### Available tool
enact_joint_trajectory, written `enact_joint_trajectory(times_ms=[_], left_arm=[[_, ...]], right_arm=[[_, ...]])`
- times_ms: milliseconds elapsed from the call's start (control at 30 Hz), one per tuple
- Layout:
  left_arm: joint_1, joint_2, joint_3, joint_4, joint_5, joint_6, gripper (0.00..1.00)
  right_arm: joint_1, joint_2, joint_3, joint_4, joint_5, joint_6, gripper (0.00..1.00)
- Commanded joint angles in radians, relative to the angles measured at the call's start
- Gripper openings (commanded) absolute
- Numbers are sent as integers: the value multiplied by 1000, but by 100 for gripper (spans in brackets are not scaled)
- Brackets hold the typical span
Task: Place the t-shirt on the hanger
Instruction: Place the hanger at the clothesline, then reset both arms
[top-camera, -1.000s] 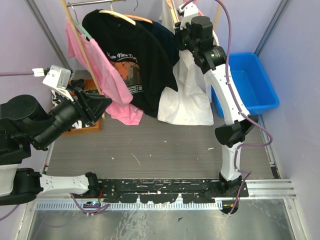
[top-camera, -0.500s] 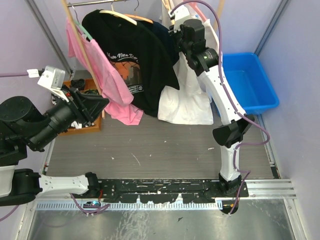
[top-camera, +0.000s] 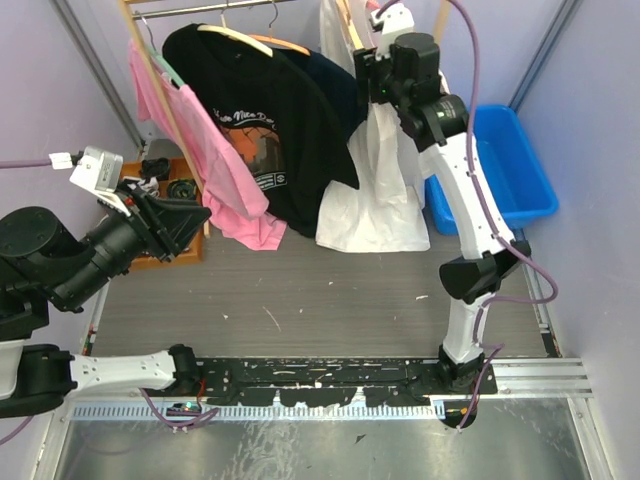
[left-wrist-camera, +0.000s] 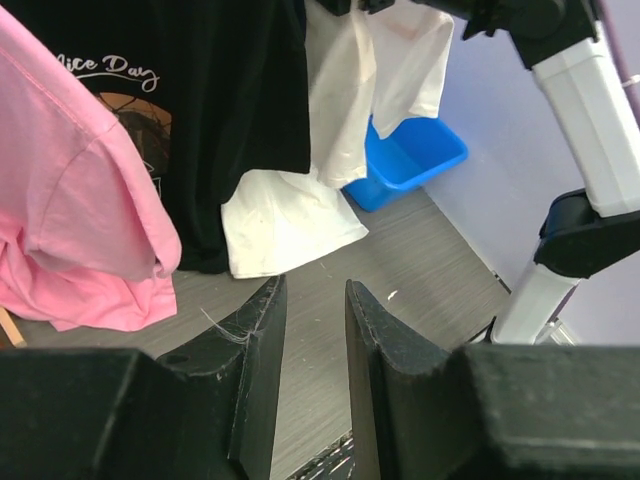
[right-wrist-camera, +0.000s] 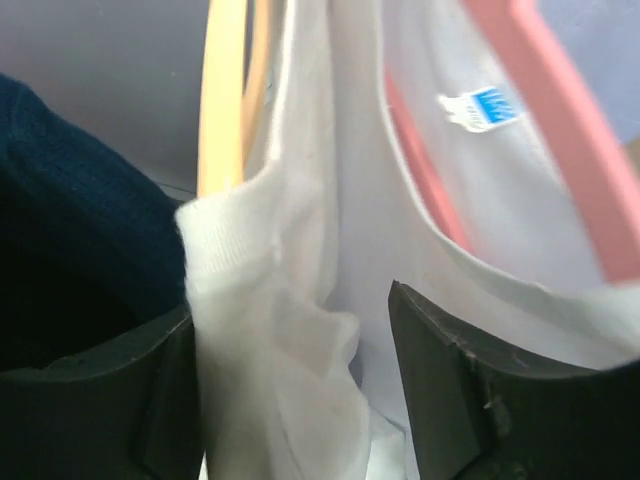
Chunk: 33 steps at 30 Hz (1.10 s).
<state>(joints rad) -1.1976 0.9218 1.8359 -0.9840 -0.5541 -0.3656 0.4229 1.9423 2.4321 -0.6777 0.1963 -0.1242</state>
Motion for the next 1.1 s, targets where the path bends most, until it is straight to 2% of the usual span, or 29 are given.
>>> enact_joint_trajectory(times_ms=[0, 133, 367, 500, 600, 967, 1000, 1033, 1067], left_arm=[[2, -32, -27, 34, -2, -6, 37], [2, -53, -73, 50, -22, -4, 39], [2, -69, -162, 106, -31, -3, 43], [2, -73, -213, 135, -43, 0, 45], [1, -82, -272, 177, -54, 5, 49], [13, -11, -445, 307, -94, 20, 74], [23, -8, -457, 315, -91, 19, 84], [40, -5, -470, 321, -81, 17, 100], [59, -2, -484, 326, -65, 11, 98]], right_arm=[[-6, -150, 57, -27, -48, 92, 73], [-7, -234, 50, -82, -79, 143, 85], [-7, -452, -178, -101, -112, 198, 98], [-7, -555, -300, -153, -109, 246, 100], [-6, -683, -489, -127, -116, 296, 100], [-6, -1030, -1025, 20, 10, 412, 100], [-7, -1053, -1065, 37, 39, 403, 100], [-7, -1077, -1106, 58, 45, 384, 100], [-7, -1094, -1133, 69, 53, 378, 100]])
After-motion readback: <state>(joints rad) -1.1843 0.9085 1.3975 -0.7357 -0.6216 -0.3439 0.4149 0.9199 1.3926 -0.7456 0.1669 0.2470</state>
